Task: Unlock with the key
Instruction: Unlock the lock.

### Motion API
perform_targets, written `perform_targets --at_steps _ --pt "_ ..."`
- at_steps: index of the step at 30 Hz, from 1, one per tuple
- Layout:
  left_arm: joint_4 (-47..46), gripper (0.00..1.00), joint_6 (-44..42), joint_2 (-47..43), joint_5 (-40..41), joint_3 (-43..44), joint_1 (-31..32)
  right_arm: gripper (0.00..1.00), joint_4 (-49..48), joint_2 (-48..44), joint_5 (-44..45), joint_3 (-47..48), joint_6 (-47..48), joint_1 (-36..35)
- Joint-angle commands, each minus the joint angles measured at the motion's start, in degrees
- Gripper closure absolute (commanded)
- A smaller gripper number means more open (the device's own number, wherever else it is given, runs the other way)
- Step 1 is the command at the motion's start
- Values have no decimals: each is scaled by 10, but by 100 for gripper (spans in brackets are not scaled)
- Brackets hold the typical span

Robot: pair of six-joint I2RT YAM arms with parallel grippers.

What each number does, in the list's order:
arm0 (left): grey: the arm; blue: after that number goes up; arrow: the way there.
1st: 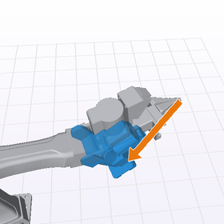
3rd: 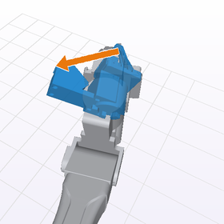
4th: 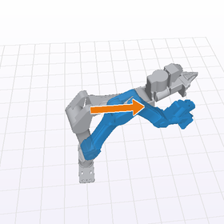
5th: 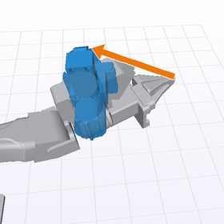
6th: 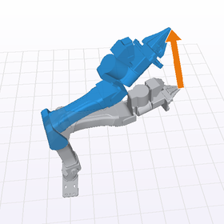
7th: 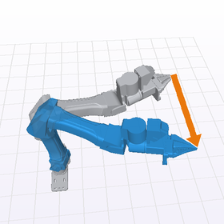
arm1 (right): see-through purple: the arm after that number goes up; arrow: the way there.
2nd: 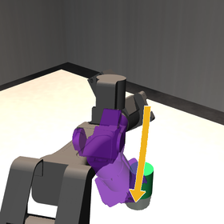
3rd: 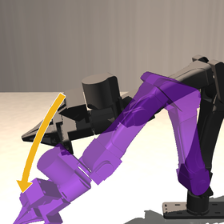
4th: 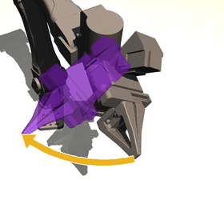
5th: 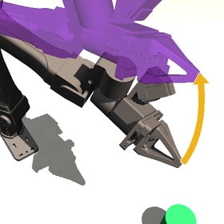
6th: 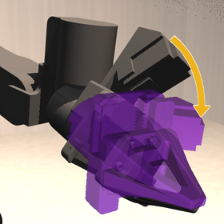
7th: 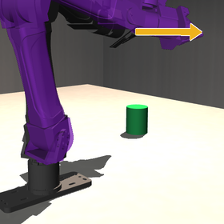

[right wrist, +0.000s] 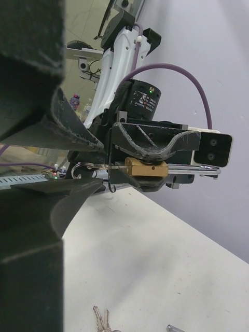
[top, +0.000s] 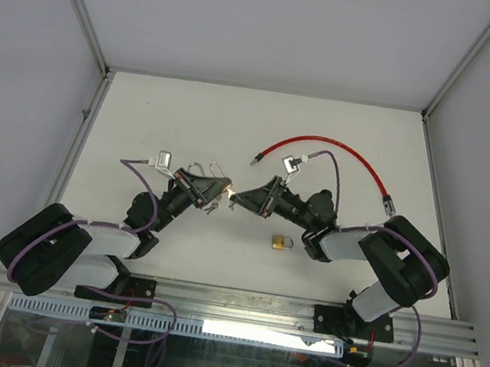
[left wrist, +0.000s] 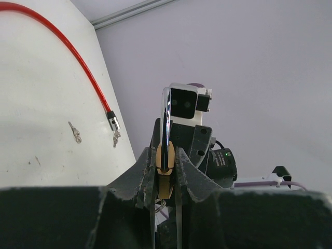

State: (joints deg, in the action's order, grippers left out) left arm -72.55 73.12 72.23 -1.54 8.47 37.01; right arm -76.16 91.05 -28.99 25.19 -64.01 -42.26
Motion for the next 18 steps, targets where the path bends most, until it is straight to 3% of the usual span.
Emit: perform_targets --at_steps 1,8,18 --pt "-83 100 22 6 1 4 -5 73 -6 -23 12 21 18 -7" --pt "-109 100 29 28 -11 4 -5 100 -1 -21 21 25 16 -7" --pt "-150 100 25 56 -60 -9 8 100 -4 -23 2 67 7 2"
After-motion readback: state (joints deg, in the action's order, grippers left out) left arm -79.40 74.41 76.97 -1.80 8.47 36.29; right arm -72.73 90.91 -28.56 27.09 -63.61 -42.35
